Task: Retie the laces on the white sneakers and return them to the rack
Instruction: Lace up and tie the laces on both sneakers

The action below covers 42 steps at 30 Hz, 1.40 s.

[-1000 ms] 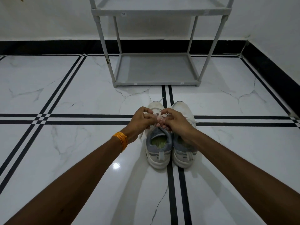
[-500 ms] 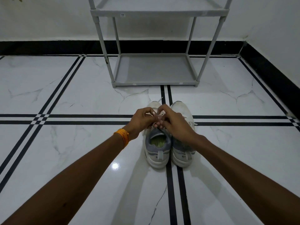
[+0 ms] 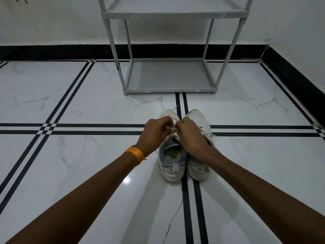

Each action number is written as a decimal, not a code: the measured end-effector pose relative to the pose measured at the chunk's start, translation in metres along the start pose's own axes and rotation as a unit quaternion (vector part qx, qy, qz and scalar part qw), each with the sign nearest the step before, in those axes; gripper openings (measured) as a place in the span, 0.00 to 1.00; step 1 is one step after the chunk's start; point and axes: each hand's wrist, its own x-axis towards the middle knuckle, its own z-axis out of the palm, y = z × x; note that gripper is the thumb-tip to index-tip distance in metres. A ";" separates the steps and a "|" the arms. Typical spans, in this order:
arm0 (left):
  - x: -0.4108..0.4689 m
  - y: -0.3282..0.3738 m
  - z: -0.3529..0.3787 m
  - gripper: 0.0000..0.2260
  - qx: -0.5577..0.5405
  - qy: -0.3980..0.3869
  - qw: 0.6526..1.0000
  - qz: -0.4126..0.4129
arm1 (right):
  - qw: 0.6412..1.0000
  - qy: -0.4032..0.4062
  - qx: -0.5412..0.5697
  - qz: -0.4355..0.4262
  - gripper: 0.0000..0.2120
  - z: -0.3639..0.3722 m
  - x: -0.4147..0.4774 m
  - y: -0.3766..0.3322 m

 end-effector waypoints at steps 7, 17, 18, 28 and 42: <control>0.000 0.002 0.000 0.10 0.104 -0.002 0.994 0.044 | 0.993 0.002 0.108 0.056 0.09 -0.008 0.004 0.002; 0.012 0.002 -0.011 0.14 -0.233 -0.136 0.935 -0.231 | 0.997 0.068 -0.011 -0.041 0.20 -0.023 -0.003 0.007; 0.012 0.003 -0.011 0.14 -0.238 -0.135 0.933 -0.233 | 0.994 0.071 -0.044 -0.067 0.19 -0.026 -0.004 0.005; 0.014 0.002 -0.014 0.14 -0.195 -0.152 0.951 -0.187 | 0.994 0.045 -0.036 -0.091 0.11 -0.030 0.001 -0.006; 0.015 0.003 -0.014 0.14 -0.232 -0.159 0.934 -0.220 | 0.992 0.039 -0.037 -0.112 0.07 -0.027 -0.002 -0.005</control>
